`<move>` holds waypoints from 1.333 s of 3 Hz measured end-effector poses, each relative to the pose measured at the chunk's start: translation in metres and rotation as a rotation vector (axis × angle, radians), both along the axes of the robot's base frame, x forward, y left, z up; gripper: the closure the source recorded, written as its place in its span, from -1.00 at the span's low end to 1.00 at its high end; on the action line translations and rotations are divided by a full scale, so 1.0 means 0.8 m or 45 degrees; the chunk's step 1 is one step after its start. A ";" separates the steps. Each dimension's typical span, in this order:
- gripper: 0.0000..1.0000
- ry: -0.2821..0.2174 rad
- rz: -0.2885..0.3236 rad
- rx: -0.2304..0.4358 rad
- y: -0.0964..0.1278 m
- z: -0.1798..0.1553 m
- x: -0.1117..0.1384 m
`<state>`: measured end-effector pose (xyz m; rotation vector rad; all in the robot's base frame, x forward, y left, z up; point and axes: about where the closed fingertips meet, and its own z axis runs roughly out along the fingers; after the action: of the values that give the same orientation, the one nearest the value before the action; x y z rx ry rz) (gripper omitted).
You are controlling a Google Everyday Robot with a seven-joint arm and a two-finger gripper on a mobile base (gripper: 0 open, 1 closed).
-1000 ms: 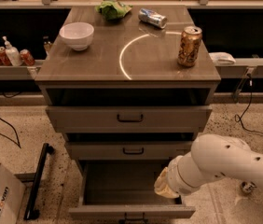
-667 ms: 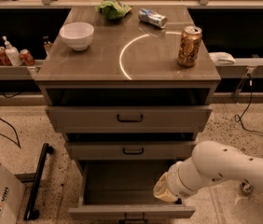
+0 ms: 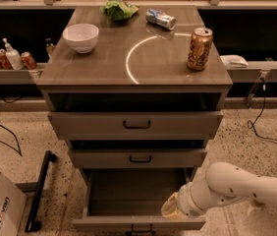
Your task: Close bottom drawer
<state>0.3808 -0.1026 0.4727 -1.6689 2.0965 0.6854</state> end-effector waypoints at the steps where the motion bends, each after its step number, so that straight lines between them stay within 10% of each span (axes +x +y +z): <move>1: 1.00 0.013 0.002 -0.053 0.005 -0.020 0.002; 4: 1.00 0.021 -0.084 -0.050 0.012 -0.152 0.030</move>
Offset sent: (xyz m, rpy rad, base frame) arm 0.0203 0.0161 -0.0786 -0.0810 0.0138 -0.0074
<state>0.4044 -0.0931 0.3510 -1.6119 2.1792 0.6436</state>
